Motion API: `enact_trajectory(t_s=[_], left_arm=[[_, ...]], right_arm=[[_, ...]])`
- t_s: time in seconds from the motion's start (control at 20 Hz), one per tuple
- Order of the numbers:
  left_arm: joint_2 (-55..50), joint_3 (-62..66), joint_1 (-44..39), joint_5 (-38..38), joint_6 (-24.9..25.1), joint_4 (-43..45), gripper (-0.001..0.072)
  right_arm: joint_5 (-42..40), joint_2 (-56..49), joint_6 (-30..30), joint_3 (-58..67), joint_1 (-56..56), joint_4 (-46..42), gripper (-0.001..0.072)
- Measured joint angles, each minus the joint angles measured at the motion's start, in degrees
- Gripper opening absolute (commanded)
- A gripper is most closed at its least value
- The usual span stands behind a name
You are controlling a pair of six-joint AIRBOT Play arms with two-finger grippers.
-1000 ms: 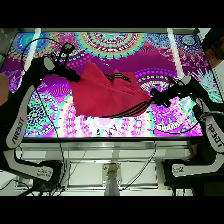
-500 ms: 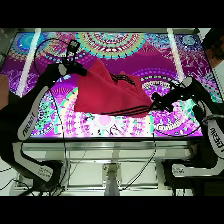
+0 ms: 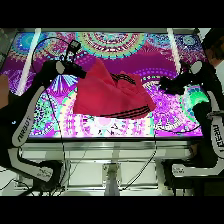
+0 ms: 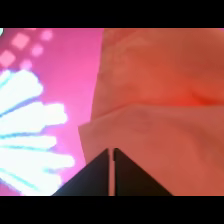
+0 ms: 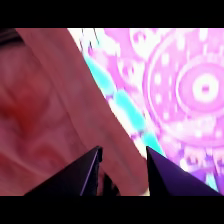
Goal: Fold the clothes and pants, and hang the long-sleeved shirts on hangers.
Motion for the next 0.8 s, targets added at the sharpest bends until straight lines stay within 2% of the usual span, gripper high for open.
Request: enact_trajectory(t_s=[0.1,0.2,0.25,0.3,0.4,0.45,0.5,0.6,0.8], left_arm=[[2.47,0.0,0.31,-4.33,-1.11,-2.6,0.0007],[4.92,0.0,1.05,-9.22,-1.05,-9.64,0.0008],[5.92,0.0,1.62,-11.82,0.09,-14.32,0.0009],[6.91,0.0,2.32,-14.88,1.42,-20.04,0.0019],[8.37,0.0,3.67,-20.92,3.3,-31.3,0.0024],[9.01,0.02,4.35,-23.85,3.89,-36.72,0.0133],[9.46,0.02,4.81,-26.23,4.37,-40.79,0.0241],[10.12,0.02,5.33,-29.92,4.92,-47.1,0.0246],[10.6,0.02,5.51,-33.05,5.35,-52.72,0.0245]], right_arm=[[-3.1,-2.27,0.79,2.73,-1.16,2.21,0.0334],[-4.37,-6.38,-2.32,4.76,-3.26,10.27,0.0356],[-4.28,-8.79,-4.94,5.62,-4.31,15.5,0.0446],[-4.02,-11.58,-7.96,6.54,-5.31,21.4,0.0497],[-3.19,-16.87,-13.33,8.26,-6.54,30.47,0.0545],[-2.95,-19.34,-15.58,9.07,-6.67,33.51,0.0545],[-2.97,-21.4,-17.22,9.64,-6.62,35.15,0.0546],[-4.09,-24.92,-19.47,10.67,-6.01,36.39,0.0545],[-6.29,-30.05,-21.46,13.2,-4.46,36.57,0.0544]])
